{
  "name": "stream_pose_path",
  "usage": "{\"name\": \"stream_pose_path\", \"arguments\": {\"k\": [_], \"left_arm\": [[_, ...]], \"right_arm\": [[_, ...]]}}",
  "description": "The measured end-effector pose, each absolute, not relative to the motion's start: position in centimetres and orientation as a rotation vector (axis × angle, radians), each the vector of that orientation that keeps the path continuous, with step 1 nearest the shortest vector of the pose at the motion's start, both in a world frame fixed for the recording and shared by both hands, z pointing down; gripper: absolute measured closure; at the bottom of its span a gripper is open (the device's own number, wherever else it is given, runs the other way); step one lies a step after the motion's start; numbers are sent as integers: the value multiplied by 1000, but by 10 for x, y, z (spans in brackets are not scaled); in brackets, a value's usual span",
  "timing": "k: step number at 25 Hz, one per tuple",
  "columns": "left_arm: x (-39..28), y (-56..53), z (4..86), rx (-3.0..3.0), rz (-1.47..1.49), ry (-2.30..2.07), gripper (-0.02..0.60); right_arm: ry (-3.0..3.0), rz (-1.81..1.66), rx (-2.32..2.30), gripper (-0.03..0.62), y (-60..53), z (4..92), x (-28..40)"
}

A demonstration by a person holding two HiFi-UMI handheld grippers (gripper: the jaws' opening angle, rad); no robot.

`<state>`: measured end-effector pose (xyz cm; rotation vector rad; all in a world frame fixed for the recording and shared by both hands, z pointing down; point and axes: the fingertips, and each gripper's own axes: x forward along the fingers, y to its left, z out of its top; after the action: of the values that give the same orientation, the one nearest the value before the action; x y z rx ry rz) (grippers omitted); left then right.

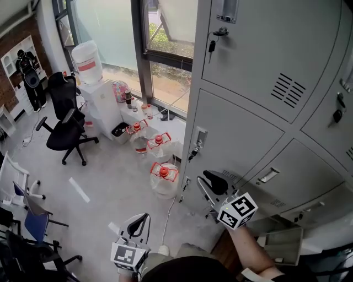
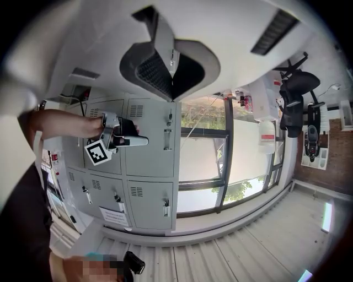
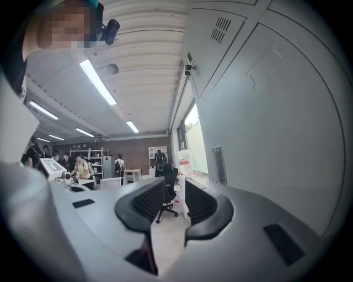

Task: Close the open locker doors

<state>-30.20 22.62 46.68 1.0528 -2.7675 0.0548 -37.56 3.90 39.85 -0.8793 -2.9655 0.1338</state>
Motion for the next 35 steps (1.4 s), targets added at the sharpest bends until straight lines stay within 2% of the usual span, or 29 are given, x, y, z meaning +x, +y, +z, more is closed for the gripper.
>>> {"name": "stream_pose_path", "arguments": {"k": [20, 35], "left_arm": [[-274, 128, 482, 1791, 124, -2417, 574], [-177, 3, 495, 2294, 202, -1933, 574]], "right_arm": [[-3042, 206, -160, 482, -19, 435, -220], [-2986, 300, 605, 482, -114, 466, -50]]}}
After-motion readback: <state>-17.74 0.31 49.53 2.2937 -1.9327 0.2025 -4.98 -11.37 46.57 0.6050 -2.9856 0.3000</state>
